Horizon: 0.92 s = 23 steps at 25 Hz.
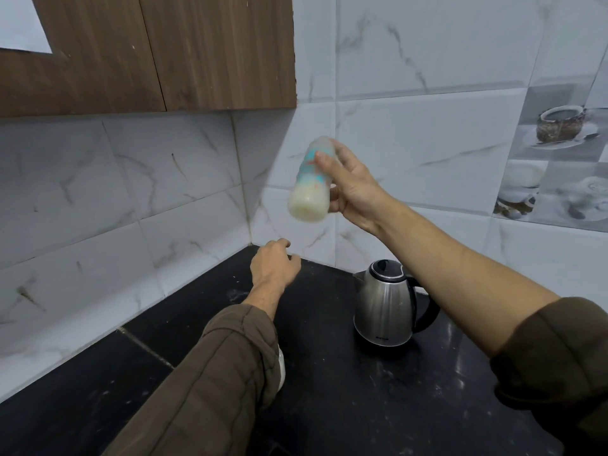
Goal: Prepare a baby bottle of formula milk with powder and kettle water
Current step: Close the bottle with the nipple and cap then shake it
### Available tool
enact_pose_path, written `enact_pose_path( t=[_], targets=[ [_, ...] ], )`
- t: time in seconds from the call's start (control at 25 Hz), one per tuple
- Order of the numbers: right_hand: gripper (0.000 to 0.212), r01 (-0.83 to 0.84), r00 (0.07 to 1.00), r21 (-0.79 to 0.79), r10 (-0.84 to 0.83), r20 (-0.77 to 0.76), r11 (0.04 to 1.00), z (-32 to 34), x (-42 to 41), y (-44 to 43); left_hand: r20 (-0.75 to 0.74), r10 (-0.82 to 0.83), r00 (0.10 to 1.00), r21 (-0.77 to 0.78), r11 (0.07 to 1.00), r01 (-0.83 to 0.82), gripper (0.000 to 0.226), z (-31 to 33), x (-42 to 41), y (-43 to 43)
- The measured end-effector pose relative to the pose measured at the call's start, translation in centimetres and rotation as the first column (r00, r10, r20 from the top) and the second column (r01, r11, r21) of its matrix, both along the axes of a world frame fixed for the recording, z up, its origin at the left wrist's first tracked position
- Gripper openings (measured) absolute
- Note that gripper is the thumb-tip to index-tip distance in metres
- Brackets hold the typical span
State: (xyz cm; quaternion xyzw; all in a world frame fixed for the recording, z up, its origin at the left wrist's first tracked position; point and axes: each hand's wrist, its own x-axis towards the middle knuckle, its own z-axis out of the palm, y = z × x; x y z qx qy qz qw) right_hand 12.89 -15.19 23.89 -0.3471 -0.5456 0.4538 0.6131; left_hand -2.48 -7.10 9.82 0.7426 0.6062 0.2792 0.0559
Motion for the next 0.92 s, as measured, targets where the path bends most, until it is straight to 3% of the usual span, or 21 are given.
enact_pose_path(
  t=[0.08, 0.12, 0.16, 0.28, 0.32, 0.4, 0.52, 0.6, 0.68, 0.76, 0.92],
  targets=[
    [0.064, 0.133, 0.947, -0.056, -0.144, -0.287, 0.99, 0.7, 0.2, 0.9, -0.004, 0.004, 1.0, 0.006, 1.0, -0.004, 0.046, 0.0, -0.2, 0.1],
    [0.067, 0.142, 0.923, -0.071, -0.158, -0.35, 0.987, 0.8, 0.3, 1.2, -0.007, 0.007, 1.0, 0.008, 1.0, -0.007, 0.046, 0.0, -0.2, 0.1],
    [0.068, 0.123, 0.934, -0.076, -0.142, -0.329, 0.989, 0.8, 0.2, 0.9, -0.011, 0.009, 1.0, 0.01, 1.0, -0.008, 0.046, 0.1, -0.2, 0.1],
    [0.061, 0.021, 0.998, -0.018, -0.02, 0.06, 1.0, 0.0, -0.5, -0.7, -0.016, 0.005, 1.0, 0.016, 1.0, -0.005, 0.045, -0.1, -0.1, 0.1],
    [0.061, -0.002, 0.993, 0.022, -0.001, 0.119, 1.0, 0.0, -0.7, -1.0, -0.018, 0.004, 1.0, 0.016, 1.0, -0.004, 0.045, -0.1, 0.0, 0.0],
    [0.065, 0.079, 0.996, 0.051, -0.077, -0.046, 0.996, 0.6, -0.9, -0.8, -0.026, 0.002, 1.0, 0.014, 1.0, -0.002, 0.045, -0.2, 0.0, 0.0],
    [0.074, 0.264, 0.866, -0.031, -0.251, -0.434, 0.964, 1.7, -0.5, 0.2, -0.031, 0.015, 0.999, 0.014, 1.0, -0.015, 0.046, -0.5, -0.1, 0.1],
    [0.073, 0.265, 0.902, -0.015, -0.253, -0.351, 0.964, 1.6, -0.4, 0.0, -0.028, 0.022, 0.999, 0.018, 1.0, -0.022, 0.046, -0.3, -0.2, 0.2],
    [0.069, 0.189, 0.981, 0.054, -0.186, -0.055, 0.981, 1.2, -0.9, -0.9, -0.028, 0.011, 1.0, 0.02, 1.0, -0.01, 0.045, -0.2, -0.2, 0.4],
    [0.069, 0.144, 0.986, 0.125, -0.153, 0.068, 0.982, 0.9, -0.9, -1.2, -0.031, 0.012, 0.999, 0.019, 1.0, -0.012, 0.045, -0.1, -0.2, 0.5],
    [0.075, 0.362, 0.912, 0.095, -0.331, -0.244, 0.927, 1.4, -0.4, -0.4, -0.026, 0.027, 0.999, 0.024, 0.999, -0.027, 0.044, -0.4, -0.3, 0.6]
  ],
)
